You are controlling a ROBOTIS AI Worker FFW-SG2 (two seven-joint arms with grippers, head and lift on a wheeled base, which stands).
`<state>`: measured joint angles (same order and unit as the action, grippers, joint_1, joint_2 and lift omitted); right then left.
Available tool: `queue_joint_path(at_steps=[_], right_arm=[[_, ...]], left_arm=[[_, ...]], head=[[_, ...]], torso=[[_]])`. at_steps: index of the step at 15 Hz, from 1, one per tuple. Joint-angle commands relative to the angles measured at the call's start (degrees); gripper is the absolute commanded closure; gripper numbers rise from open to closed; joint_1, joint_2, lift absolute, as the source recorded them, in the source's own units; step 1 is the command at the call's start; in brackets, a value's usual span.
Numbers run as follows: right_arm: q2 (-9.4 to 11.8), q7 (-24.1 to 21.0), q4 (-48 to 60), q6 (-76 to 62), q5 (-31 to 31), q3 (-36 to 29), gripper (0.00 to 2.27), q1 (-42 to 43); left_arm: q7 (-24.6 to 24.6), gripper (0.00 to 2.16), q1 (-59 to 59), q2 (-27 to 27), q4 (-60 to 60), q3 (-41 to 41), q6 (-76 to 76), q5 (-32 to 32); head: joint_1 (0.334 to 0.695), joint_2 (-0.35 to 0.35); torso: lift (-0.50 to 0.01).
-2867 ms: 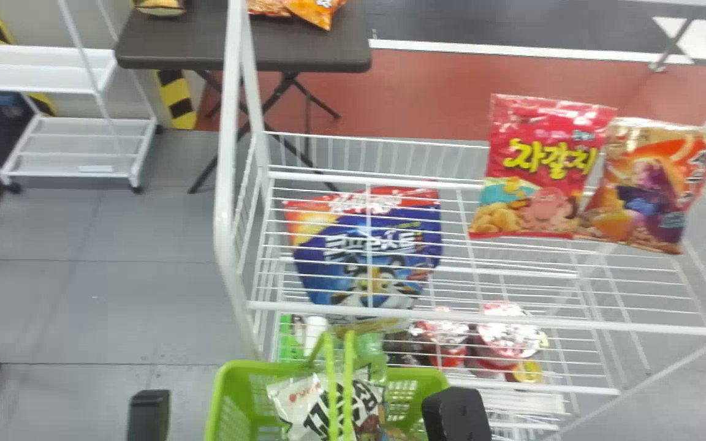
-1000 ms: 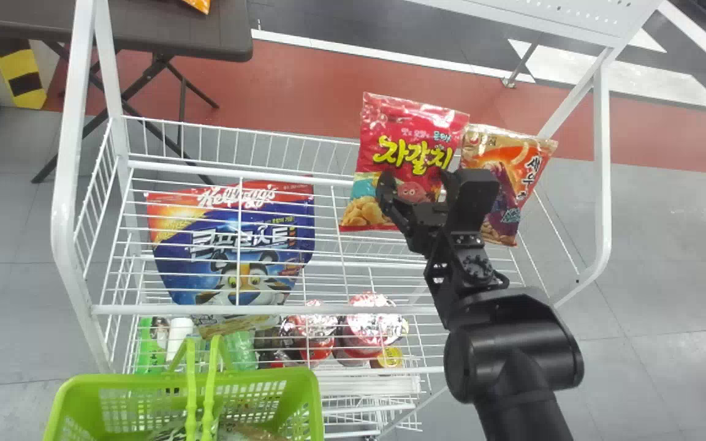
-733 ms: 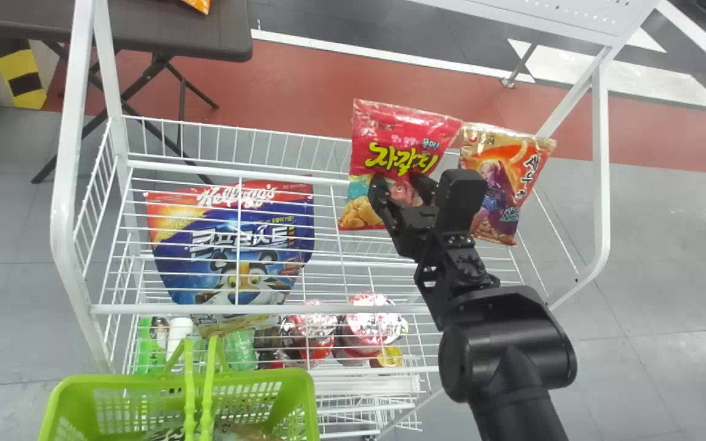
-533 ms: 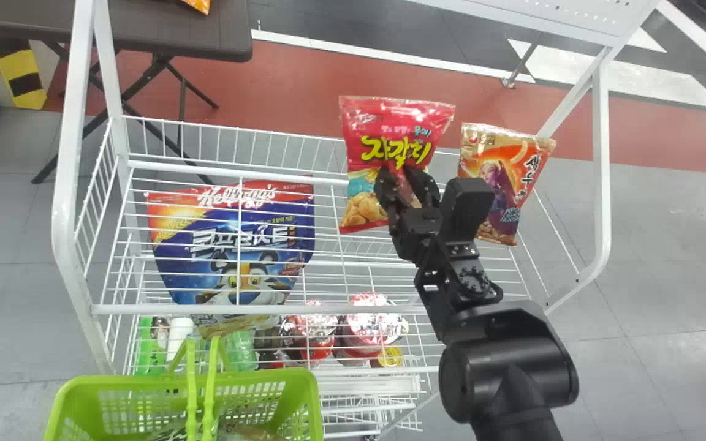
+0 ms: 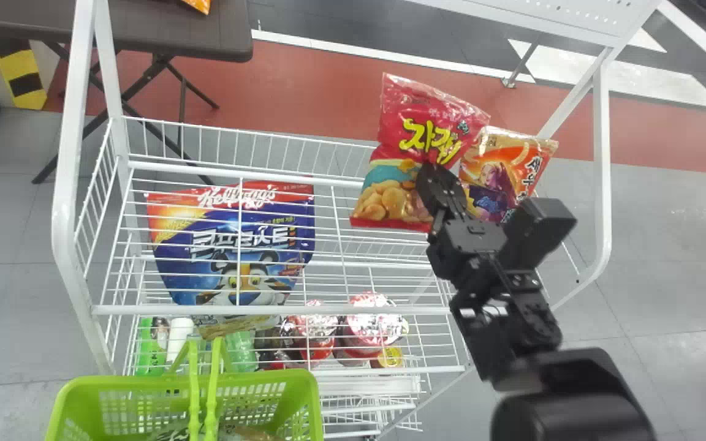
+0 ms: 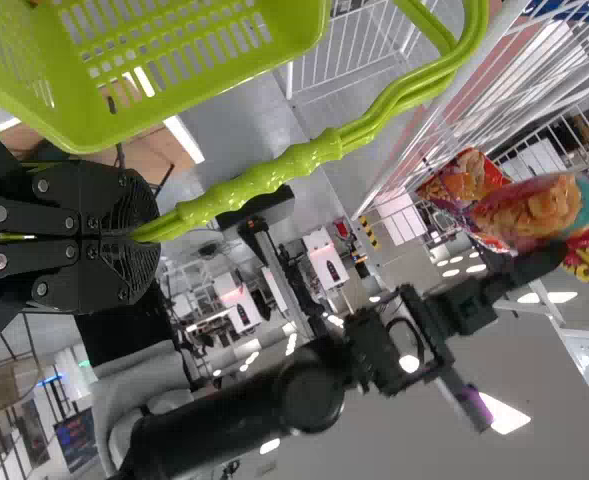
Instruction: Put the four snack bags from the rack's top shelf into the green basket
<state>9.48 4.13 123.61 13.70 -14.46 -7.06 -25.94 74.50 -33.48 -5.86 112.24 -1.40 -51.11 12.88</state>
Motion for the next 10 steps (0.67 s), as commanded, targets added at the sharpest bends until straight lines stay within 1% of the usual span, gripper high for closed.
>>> queue_joint_path(at_steps=[1, 3, 4, 5, 7, 10], right_arm=[[-0.2, 3.6, 11.7, 15.6, -4.3, -2.0, 2.19, -7.5], [-0.7, 7.3, 17.0, 30.2, -9.6, -3.5, 2.19, -10.4], [-0.8, 8.9, 18.2, 35.3, -12.1, -4.4, 2.19, -11.4], [-1.0, 10.5, 19.6, 37.6, -13.8, -4.8, 2.19, -13.7], [-1.0, 13.2, 20.6, 45.3, -15.9, -4.7, 2.19, -16.0], [-1.1, 13.4, 18.1, 46.7, -14.5, -2.9, 2.19, -17.9]], left_arm=[[-0.1, 2.12, 0.1, 0.2, 0.0, 0.0, 0.0, -0.1], [-0.1, 2.12, 0.1, 0.3, 0.0, -0.2, 0.0, -0.1], [-0.1, 2.12, 0.0, 0.4, 0.0, 0.0, 0.2, -0.1], [-0.1, 2.12, 0.0, 0.6, 0.0, 0.0, 0.2, -0.1], [-0.1, 2.12, 0.0, 0.9, 0.0, 0.0, 0.4, -0.1], [-0.1, 2.12, -0.1, 0.9, -0.2, 0.1, 1.2, -0.1]], head=[[0.695, -0.350], [0.695, -0.350], [0.695, -0.350], [0.695, -0.350], [0.695, -0.346], [0.695, -0.326]], torso=[[0.000], [0.000], [0.000], [0.000], [0.000], [0.000]])
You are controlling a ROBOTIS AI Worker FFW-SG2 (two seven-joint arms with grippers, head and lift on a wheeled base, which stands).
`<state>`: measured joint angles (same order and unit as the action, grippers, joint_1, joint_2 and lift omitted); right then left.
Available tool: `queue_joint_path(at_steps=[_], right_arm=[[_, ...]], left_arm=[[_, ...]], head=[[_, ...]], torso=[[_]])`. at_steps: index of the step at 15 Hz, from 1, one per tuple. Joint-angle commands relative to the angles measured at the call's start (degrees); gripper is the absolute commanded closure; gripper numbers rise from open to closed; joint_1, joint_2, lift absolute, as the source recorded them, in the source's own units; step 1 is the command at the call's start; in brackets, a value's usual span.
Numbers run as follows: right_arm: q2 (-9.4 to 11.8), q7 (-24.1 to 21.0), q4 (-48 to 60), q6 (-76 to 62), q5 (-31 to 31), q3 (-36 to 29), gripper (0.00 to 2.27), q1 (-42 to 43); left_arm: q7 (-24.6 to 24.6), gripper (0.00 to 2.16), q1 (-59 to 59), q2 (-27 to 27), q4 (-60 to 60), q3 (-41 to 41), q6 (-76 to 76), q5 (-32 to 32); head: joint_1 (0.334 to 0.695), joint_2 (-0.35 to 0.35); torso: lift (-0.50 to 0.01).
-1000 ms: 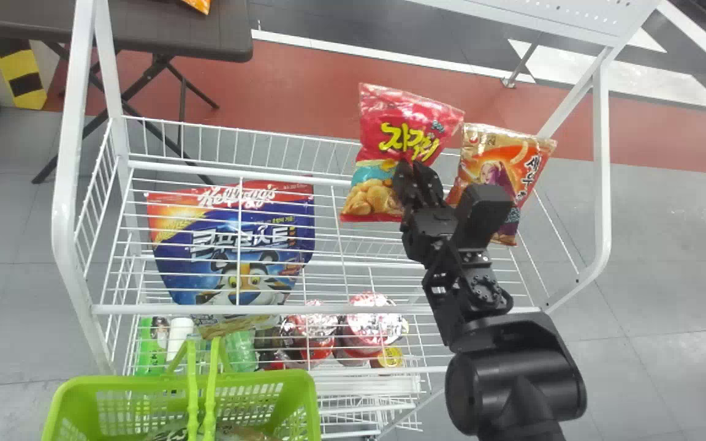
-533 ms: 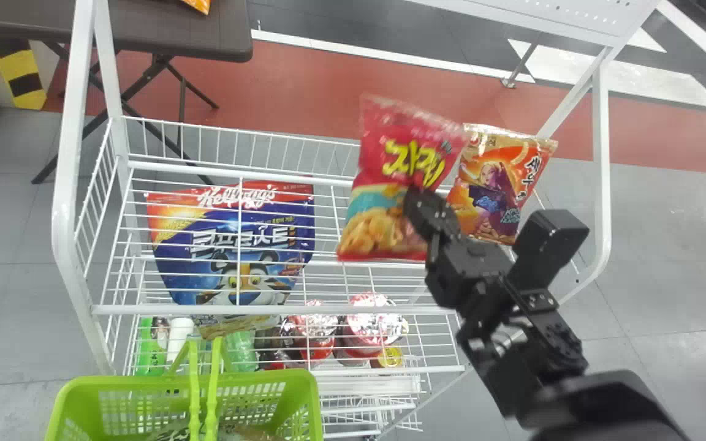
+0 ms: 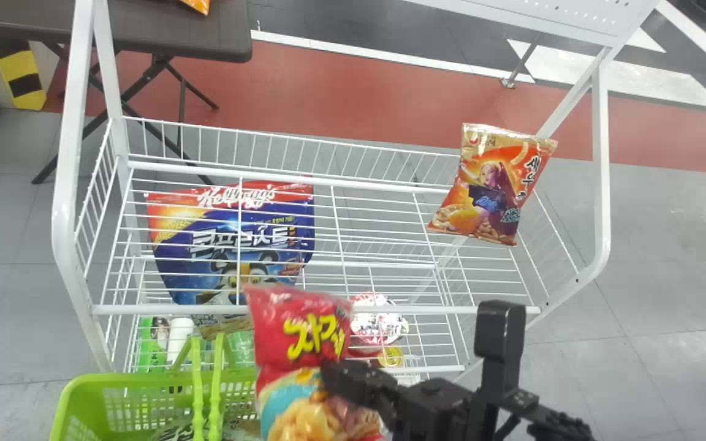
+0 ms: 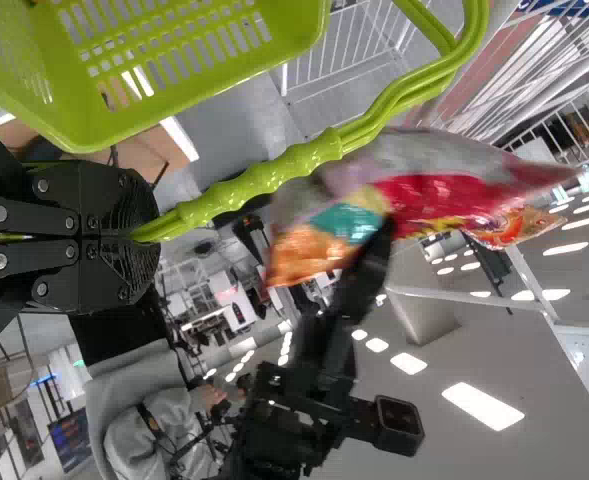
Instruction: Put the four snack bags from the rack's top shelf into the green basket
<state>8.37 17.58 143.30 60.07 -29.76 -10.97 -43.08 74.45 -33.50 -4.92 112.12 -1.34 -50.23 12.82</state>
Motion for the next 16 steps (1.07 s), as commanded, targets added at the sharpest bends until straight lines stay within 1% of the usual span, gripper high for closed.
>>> queue_joint_path(at_steps=[1, 4, 7, 10, 11, 13, 14, 15, 16], right_arm=[[0.0, -0.1, -3.2, 0.4, 2.5, 2.4, 2.19, -1.1], [0.2, -0.2, -9.4, -1.2, 3.5, 4.9, 2.19, -1.6], [0.4, -0.2, -12.5, -6.7, 4.4, 9.7, 2.19, -1.3], [0.4, -2.0, -15.1, -15.8, 6.6, 16.2, 2.19, 0.5], [0.5, -2.7, -16.6, -18.5, 8.1, 19.1, 2.19, 1.2], [1.4, -3.8, -18.9, -17.4, 10.9, 23.5, 2.18, 3.1], [2.0, -5.8, -19.8, -14.8, 12.8, 25.2, 2.03, 4.1], [2.4, -7.1, -20.6, -14.2, 14.6, 26.3, 1.73, 4.4], [2.7, -8.3, -20.8, -13.9, 15.3, 26.2, 0.81, 4.4]], left_arm=[[0.0, 2.12, -0.1, 0.1, -0.1, -0.1, 0.5, 0.0], [-0.1, 2.12, -0.1, 0.0, -0.5, 0.0, 1.4, 0.0], [-0.1, 2.12, -0.1, 0.1, -0.5, 0.3, 1.6, 0.0], [-0.2, 2.12, -0.1, 0.0, -0.4, 0.9, 1.6, 0.0], [-0.2, 2.12, -0.2, 0.0, -0.3, 1.0, 1.6, 0.0], [-0.2, 2.12, -0.2, -0.1, -0.2, 1.0, 1.9, 0.0], [-0.2, 2.12, -0.2, -0.1, -0.3, 1.0, 1.9, 0.0], [-0.2, 2.12, -0.3, -0.2, -0.4, 0.9, 2.1, 0.0], [-0.2, 2.12, -0.3, -0.2, -0.4, 0.9, 2.1, 0.0]], head=[[0.695, -0.328], [0.695, -0.338], [0.695, -0.334], [0.695, -0.244], [0.695, -0.218], [0.695, -0.153], [0.695, -0.086], [0.695, -0.056], [0.695, -0.045]], torso=[[0.000], [0.000], [0.000], [0.000], [0.000], [0.000], [0.000], [0.000], [0.000]])
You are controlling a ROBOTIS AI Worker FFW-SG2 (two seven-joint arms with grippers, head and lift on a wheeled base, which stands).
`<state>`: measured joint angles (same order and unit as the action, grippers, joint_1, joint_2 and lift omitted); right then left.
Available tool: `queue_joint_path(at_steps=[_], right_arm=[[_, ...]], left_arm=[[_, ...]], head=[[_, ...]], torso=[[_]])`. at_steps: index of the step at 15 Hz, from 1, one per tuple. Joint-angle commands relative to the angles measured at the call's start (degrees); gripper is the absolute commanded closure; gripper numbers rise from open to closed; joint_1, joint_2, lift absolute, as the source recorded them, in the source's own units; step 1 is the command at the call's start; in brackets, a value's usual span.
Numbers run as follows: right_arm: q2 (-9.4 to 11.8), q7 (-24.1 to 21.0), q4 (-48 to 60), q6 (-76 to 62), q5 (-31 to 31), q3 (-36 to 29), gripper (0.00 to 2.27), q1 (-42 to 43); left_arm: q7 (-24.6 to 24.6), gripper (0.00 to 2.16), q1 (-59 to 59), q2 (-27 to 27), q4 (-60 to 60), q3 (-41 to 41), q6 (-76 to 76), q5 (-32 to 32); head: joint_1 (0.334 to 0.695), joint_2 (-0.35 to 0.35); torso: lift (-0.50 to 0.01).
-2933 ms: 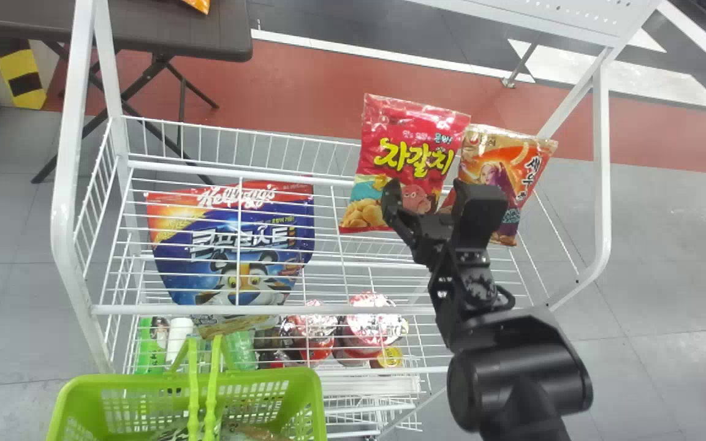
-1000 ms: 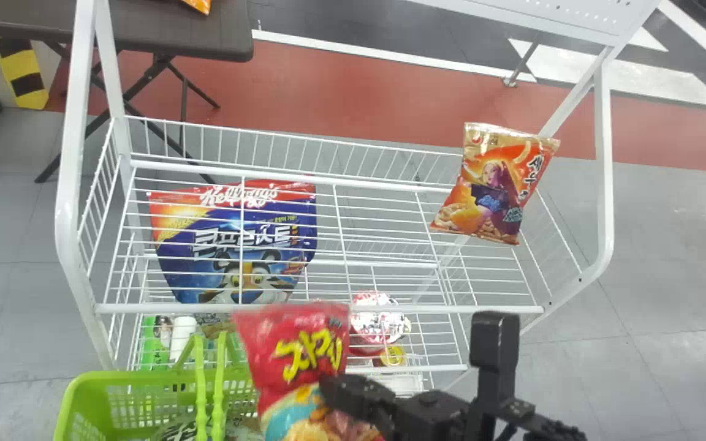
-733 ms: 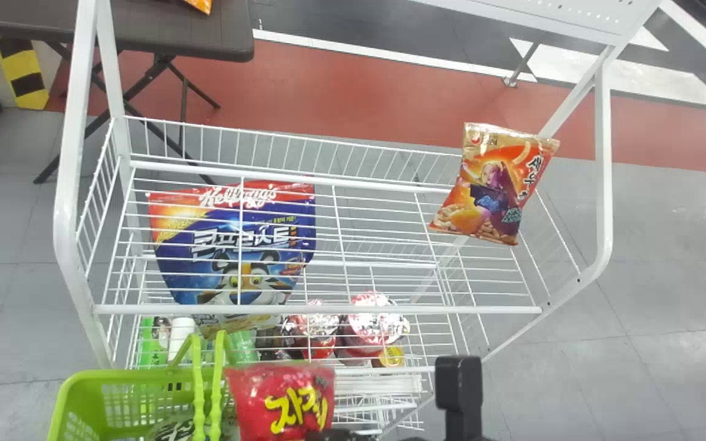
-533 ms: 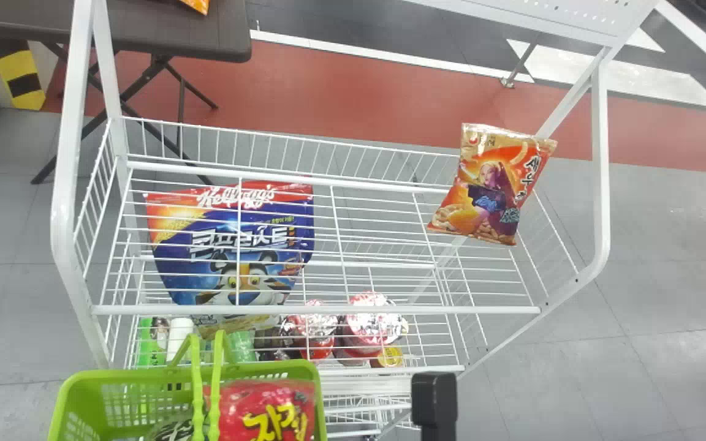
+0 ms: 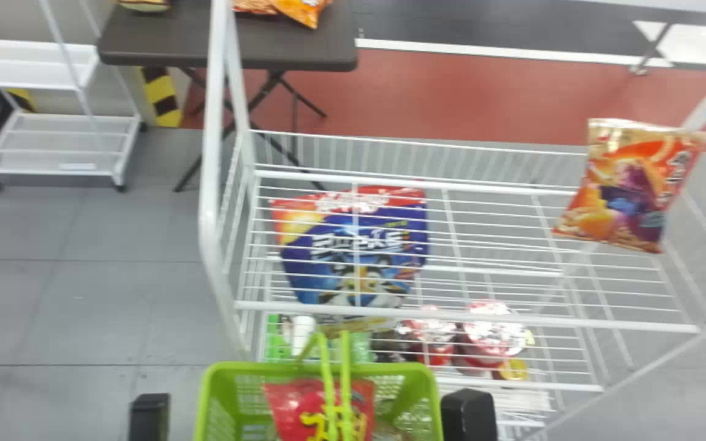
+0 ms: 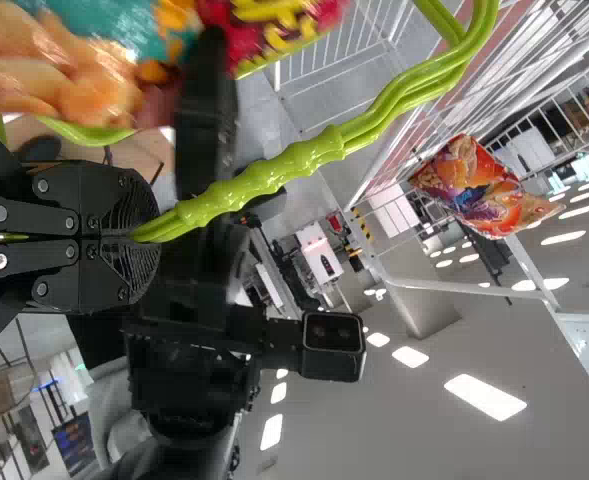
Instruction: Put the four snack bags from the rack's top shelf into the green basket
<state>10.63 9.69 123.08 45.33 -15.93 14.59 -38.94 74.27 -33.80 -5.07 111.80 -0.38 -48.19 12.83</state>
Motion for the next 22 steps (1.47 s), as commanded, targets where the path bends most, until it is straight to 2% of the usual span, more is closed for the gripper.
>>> queue_joint_path(at_steps=[1, 2, 4, 5, 8, 9, 11, 13, 16, 19, 22], right_arm=[[0.8, -1.8, 0.1, 1.2, 1.9, -0.1, 0.00, -0.1], [0.9, -2.1, 0.9, 1.0, 2.0, -1.4, 0.00, -0.8], [1.0, -2.8, 3.0, 0.2, 2.8, -3.4, 0.04, -1.8], [1.0, -4.2, 3.8, -1.8, 5.6, -3.4, 0.05, -2.1], [1.1, -4.9, 4.2, -14.1, 7.7, -4.8, 0.05, -2.5], [1.1, -5.2, 3.5, -20.9, 8.1, -5.8, 0.05, -2.5], [1.0, -8.5, 0.9, -36.2, 11.2, -7.0, 0.05, -1.1], [0.5, -10.0, -0.7, -36.1, 11.9, -10.5, 0.06, 3.9], [-1.8, -12.0, -6.0, -30.1, 12.1, -17.1, 0.06, 14.2], [-1.9, -16.0, -15.5, -29.7, 12.9, -23.1, 0.07, 23.7], [-1.9, -21.5, -25.3, -30.6, 17.8, -26.6, 0.07, 30.7]], left_arm=[[0.0, 2.12, 0.0, 0.0, -0.1, 0.0, 0.1, 0.0], [0.0, 2.12, 0.1, 0.0, -0.2, 0.1, 0.1, 0.0], [-0.3, 2.12, 0.1, 0.0, -0.3, 0.5, 0.1, 0.0], [-0.3, 2.12, 0.1, -0.1, -0.2, 0.6, 0.1, 0.0], [-0.2, 2.12, 0.0, -0.1, 0.0, 0.5, 0.1, 0.0], [-0.1, 2.12, -0.1, -0.2, 0.3, 0.5, 0.1, 0.0], [0.0, 2.12, -0.4, -0.2, 0.5, 0.5, 0.1, 0.0], [-0.2, 2.12, -0.5, -0.3, 0.8, 0.6, 0.1, 0.0], [-0.2, 2.12, -0.5, -0.4, 0.9, 0.6, 0.1, 0.0], [-0.3, 2.12, -0.4, -0.7, 0.8, 0.8, 0.1, 0.0], [-0.2, 2.12, -0.4, -0.9, 0.7, 0.5, 0.1, 0.3]], head=[[0.695, -0.048], [0.695, -0.058], [0.695, -0.133], [0.695, -0.158], [0.695, -0.244], [0.695, -0.248], [0.695, -0.265], [0.695, -0.296], [0.695, -0.350], [0.695, -0.350], [0.695, -0.350]], torso=[[0.000], [0.000], [0.000], [0.000], [0.000], [0.000], [0.000], [0.000], [0.000], [0.000], [0.000]])
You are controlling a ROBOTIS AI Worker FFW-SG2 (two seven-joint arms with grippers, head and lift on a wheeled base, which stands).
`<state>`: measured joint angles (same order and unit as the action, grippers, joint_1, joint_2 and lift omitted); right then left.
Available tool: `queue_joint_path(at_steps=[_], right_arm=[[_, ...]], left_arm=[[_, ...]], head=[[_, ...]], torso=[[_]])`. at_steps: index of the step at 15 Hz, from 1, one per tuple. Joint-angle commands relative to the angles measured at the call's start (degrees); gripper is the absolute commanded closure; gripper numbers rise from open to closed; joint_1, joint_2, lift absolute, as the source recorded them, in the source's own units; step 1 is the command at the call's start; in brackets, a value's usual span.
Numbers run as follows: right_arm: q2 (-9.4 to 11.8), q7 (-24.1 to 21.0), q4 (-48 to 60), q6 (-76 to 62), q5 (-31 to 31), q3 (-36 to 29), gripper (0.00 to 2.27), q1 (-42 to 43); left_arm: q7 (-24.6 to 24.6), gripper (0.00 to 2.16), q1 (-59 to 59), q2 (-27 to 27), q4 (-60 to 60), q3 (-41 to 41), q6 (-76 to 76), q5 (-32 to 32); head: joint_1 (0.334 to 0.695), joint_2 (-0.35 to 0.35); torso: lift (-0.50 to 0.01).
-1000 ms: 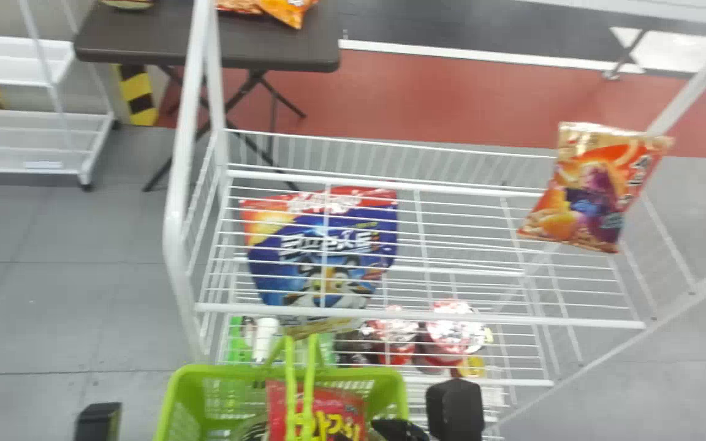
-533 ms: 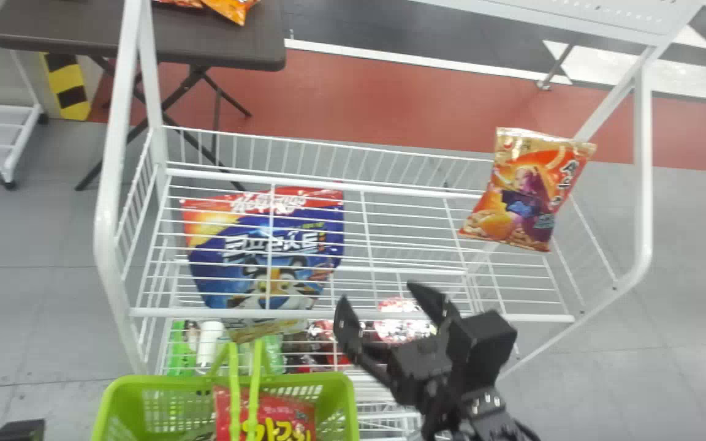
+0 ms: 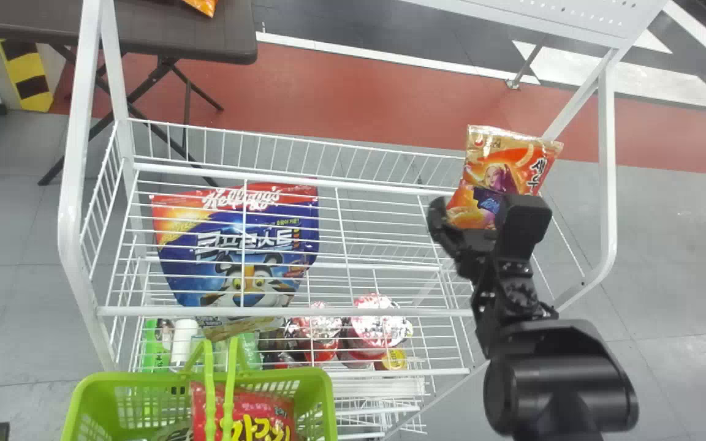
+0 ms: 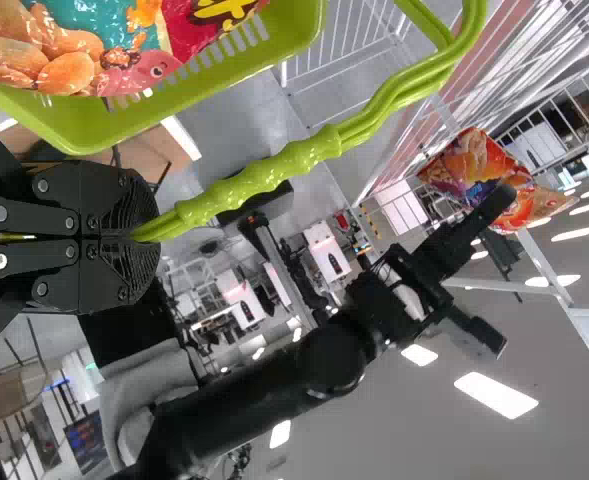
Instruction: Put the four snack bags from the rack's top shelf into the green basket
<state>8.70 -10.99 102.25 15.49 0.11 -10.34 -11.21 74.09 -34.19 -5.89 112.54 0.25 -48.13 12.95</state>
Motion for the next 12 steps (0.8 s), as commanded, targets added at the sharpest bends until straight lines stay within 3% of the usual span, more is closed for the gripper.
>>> queue_joint_path(at_steps=[1, 4, 6, 7, 8, 9, 12], right_arm=[[0.1, -1.2, -6.6, -1.3, 1.7, -3.0, 0.07, 4.3], [0.6, -1.5, -13.0, -2.9, 1.3, -6.2, 0.08, 7.9], [1.8, 1.4, -15.9, -2.2, 1.2, -6.8, 0.19, 9.9], [2.0, 3.8, -16.5, -1.6, 0.8, -6.8, 0.67, 10.2], [1.9, 5.2, -16.4, -1.3, 0.5, -7.1, 1.60, 10.1], [1.9, 5.9, -15.6, -1.5, -0.4, -7.2, 2.13, 9.3], [1.1, 6.2, -10.8, -3.6, -1.0, -6.6, 2.22, 6.0]], left_arm=[[0.0, 2.12, 0.1, -0.1, 0.0, -0.2, 0.0, 0.2], [-0.2, 2.12, 0.6, -0.1, -0.5, 0.1, 0.0, 0.1], [-0.4, 2.12, 0.9, -0.1, -0.7, 0.2, 0.0, -0.1], [-0.4, 2.12, 1.1, -0.1, -0.8, 0.2, 0.0, 0.0], [-0.4, 2.12, 1.1, -0.1, -0.9, 0.2, -0.2, -0.1], [-0.4, 2.12, 1.1, 0.0, -1.0, 0.2, -0.2, -0.1], [-0.4, 2.12, 1.1, 0.1, -1.0, 0.2, -0.2, -0.2]], head=[[0.695, -0.350], [0.695, -0.350], [0.695, -0.350], [0.695, -0.350], [0.695, -0.350], [0.695, -0.350], [0.695, -0.350]], torso=[[0.000], [0.000], [0.000], [0.000], [0.000], [0.000], [0.000]])
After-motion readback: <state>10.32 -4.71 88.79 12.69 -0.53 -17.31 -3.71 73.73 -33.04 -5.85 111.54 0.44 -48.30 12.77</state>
